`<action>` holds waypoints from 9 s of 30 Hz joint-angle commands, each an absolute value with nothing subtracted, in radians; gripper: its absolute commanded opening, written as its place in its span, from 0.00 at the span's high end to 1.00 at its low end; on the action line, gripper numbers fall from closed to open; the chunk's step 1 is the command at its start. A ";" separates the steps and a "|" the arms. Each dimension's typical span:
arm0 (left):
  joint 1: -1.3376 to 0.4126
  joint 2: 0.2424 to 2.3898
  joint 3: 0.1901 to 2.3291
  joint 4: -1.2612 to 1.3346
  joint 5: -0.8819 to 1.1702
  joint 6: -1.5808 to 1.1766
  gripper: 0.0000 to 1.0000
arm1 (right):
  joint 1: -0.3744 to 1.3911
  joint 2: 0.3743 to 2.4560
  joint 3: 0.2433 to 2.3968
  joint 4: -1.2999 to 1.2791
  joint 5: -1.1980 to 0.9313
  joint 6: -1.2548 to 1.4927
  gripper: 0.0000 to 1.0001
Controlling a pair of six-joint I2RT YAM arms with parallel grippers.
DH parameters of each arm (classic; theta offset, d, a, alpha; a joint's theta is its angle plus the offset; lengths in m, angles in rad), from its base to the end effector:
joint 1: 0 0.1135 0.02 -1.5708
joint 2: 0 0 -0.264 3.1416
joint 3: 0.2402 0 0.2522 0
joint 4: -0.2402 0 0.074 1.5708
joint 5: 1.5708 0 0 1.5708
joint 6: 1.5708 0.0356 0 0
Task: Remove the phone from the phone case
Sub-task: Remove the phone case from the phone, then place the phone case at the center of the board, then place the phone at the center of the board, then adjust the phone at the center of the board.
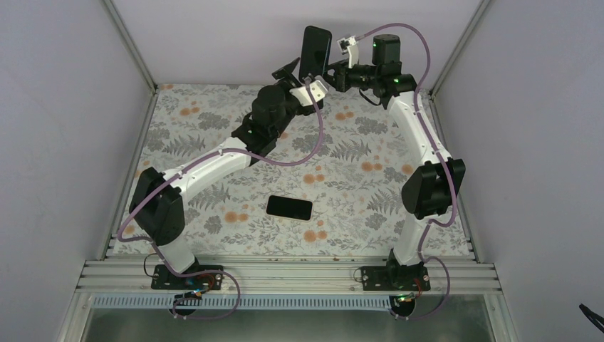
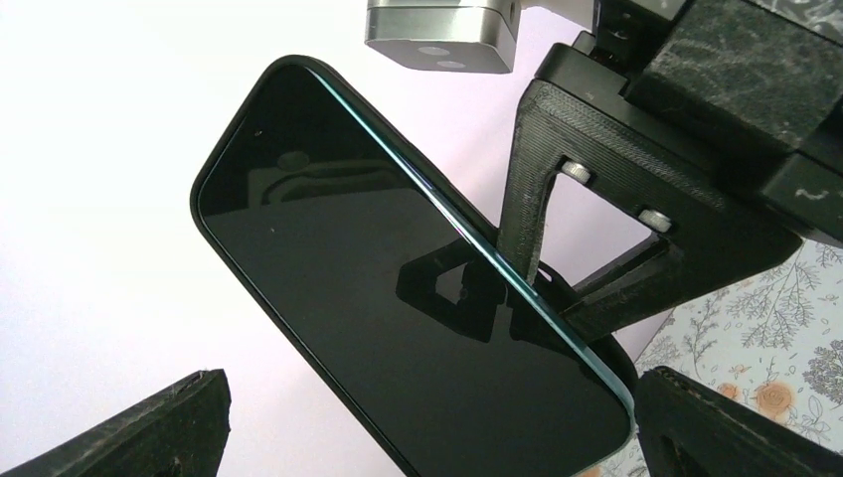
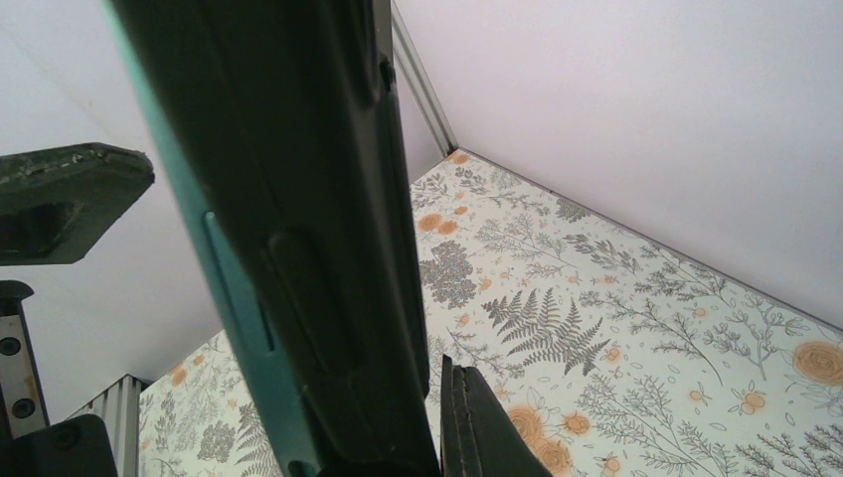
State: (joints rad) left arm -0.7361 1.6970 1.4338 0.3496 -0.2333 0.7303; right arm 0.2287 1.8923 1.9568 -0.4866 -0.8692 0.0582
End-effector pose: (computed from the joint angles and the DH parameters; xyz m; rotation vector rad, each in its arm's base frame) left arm 0.3120 -0.2716 0.3790 0.8483 1.2238 0.1684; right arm 0.4150 0.1245 0.3999 -0.7281 1.8385 1.0453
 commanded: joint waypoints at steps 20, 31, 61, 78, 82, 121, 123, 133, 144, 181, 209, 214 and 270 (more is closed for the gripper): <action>-0.734 1.733 1.452 0.356 -0.242 0.734 0.00 | 0.242 1.848 1.978 -0.419 -0.908 0.079 0.97; -0.735 1.754 1.469 0.395 -0.302 0.734 0.00 | 0.242 1.819 1.954 -0.410 -0.917 0.081 0.97; -0.726 1.737 1.460 0.479 -0.366 0.755 0.05 | 0.242 1.810 1.938 -0.407 -0.925 0.076 0.97; -0.743 1.918 1.409 1.432 -0.587 1.401 0.32 | 0.249 1.791 1.900 -0.501 -1.021 0.027 0.97; -0.741 1.945 1.410 1.569 -0.540 1.488 0.36 | 0.247 1.835 1.974 -0.680 -1.084 -0.069 0.97; -0.708 1.834 1.312 1.626 -0.484 1.423 0.93 | 0.211 1.879 1.977 -0.953 -0.823 -0.347 0.97; -0.707 1.808 1.300 1.616 -0.490 1.423 0.95 | 0.211 1.876 1.973 -0.955 -0.806 -0.346 0.97; -0.730 1.650 1.224 1.523 -0.487 1.378 0.98 | 0.207 1.848 1.907 -0.963 -0.682 -0.372 0.97; -0.747 1.499 1.140 1.175 -0.478 1.207 0.98 | 0.200 1.837 1.880 -0.910 -0.609 -0.379 0.97; -0.664 1.301 0.439 0.324 -0.446 1.045 0.85 | 0.003 2.057 1.557 -1.011 -0.298 -0.480 0.76; -0.392 1.079 1.002 -0.609 0.155 0.695 0.00 | 0.669 1.744 1.237 -0.825 -0.145 -0.660 0.00; -0.297 1.034 0.961 -0.585 0.150 0.680 0.00 | 0.759 1.814 1.242 -0.766 -0.173 -0.649 0.00; -0.172 0.928 0.876 -0.504 0.161 0.581 0.00 | 0.648 1.847 1.127 -0.746 -0.013 -0.621 0.96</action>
State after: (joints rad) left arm -0.1791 0.9295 0.8616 -0.5171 0.1322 0.5922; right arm 0.6891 1.9079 1.2240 -0.6846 -0.0471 -0.6281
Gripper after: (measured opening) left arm 0.995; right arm 0.039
